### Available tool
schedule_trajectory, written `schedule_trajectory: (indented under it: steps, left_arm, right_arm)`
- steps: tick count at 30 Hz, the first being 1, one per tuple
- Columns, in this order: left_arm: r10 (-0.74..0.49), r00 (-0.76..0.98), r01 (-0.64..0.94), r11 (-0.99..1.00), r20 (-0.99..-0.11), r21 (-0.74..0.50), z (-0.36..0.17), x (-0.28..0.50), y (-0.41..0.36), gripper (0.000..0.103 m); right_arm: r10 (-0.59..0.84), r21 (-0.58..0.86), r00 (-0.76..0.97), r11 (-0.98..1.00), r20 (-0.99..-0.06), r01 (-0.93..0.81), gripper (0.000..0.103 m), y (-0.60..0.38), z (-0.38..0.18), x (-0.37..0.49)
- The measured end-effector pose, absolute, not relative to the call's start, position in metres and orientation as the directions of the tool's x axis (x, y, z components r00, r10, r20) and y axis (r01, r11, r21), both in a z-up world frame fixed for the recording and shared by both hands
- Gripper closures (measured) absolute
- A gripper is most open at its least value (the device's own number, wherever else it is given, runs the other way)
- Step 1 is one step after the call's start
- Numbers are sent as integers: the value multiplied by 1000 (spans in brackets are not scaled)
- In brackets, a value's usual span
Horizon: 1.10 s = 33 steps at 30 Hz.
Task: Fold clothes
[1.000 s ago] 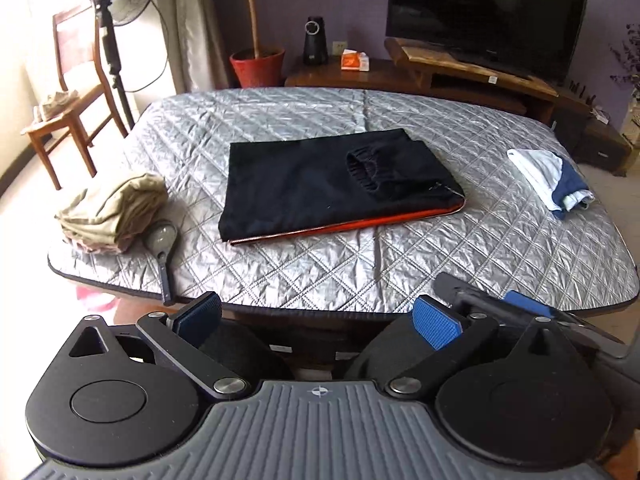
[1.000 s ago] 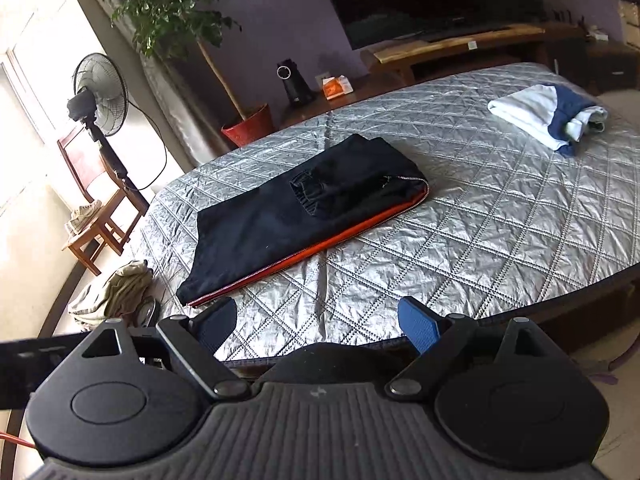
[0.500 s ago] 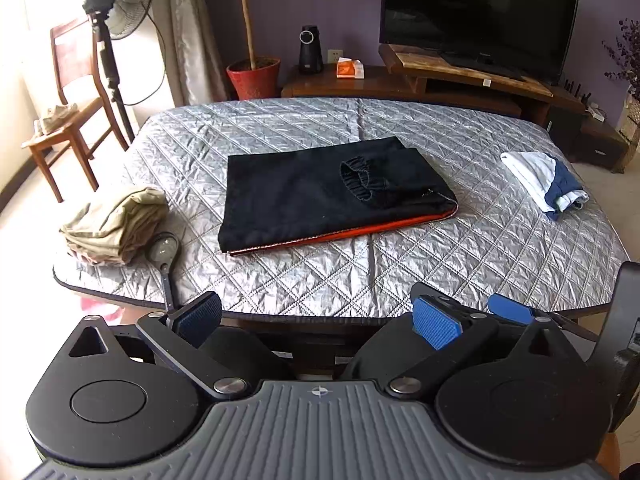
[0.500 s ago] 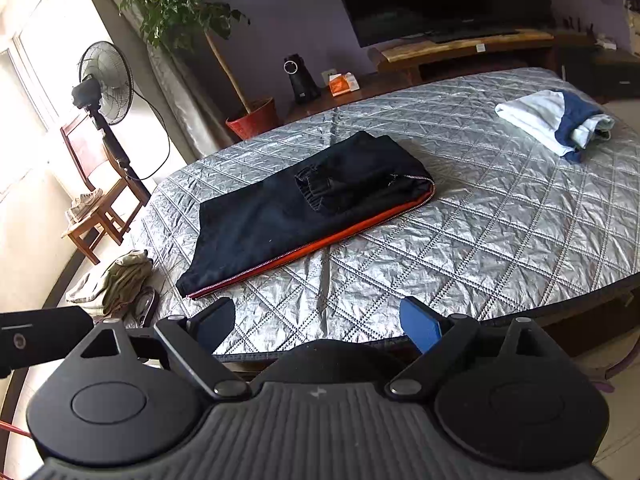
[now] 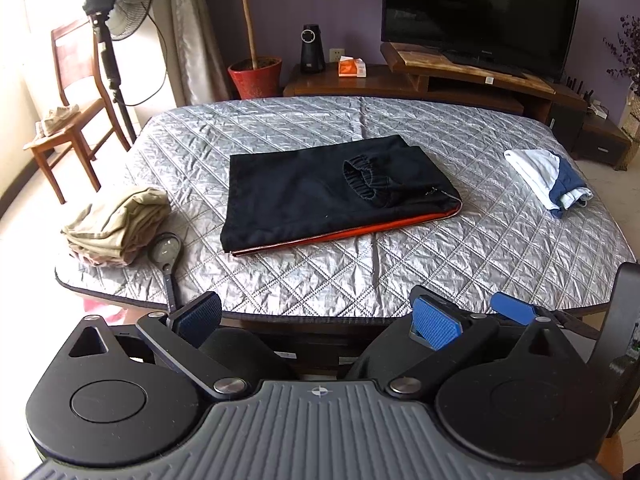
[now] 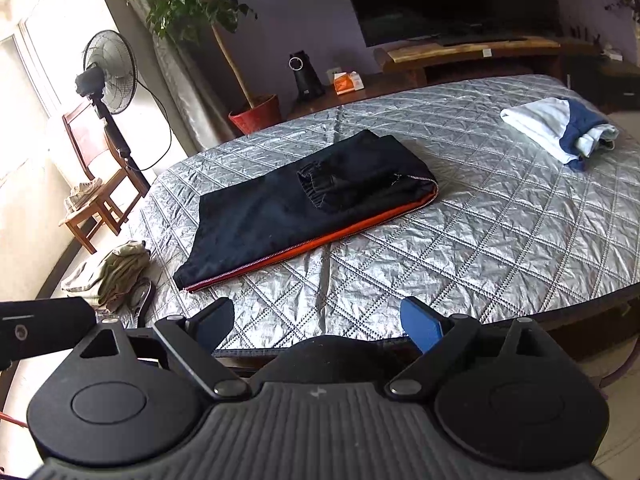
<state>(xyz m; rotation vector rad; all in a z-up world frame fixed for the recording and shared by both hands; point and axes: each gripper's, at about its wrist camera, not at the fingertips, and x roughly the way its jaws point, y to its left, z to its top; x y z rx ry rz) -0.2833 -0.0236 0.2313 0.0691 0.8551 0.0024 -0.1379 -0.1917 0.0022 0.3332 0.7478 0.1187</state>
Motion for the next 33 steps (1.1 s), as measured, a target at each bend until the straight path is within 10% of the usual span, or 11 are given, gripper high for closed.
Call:
schedule_trajectory:
  steps: [23, 33]
  left_arm:
    - [3, 623, -3, 1000, -782, 2, 198, -240, 3, 0]
    - [-90, 580, -216, 941, -810, -259, 179, -198, 88, 0]
  right_arm:
    - [227, 316, 751, 949, -620, -25, 15, -188, 5, -138]
    - [188, -131, 881, 954, -434, -269, 21, -175, 21, -114]
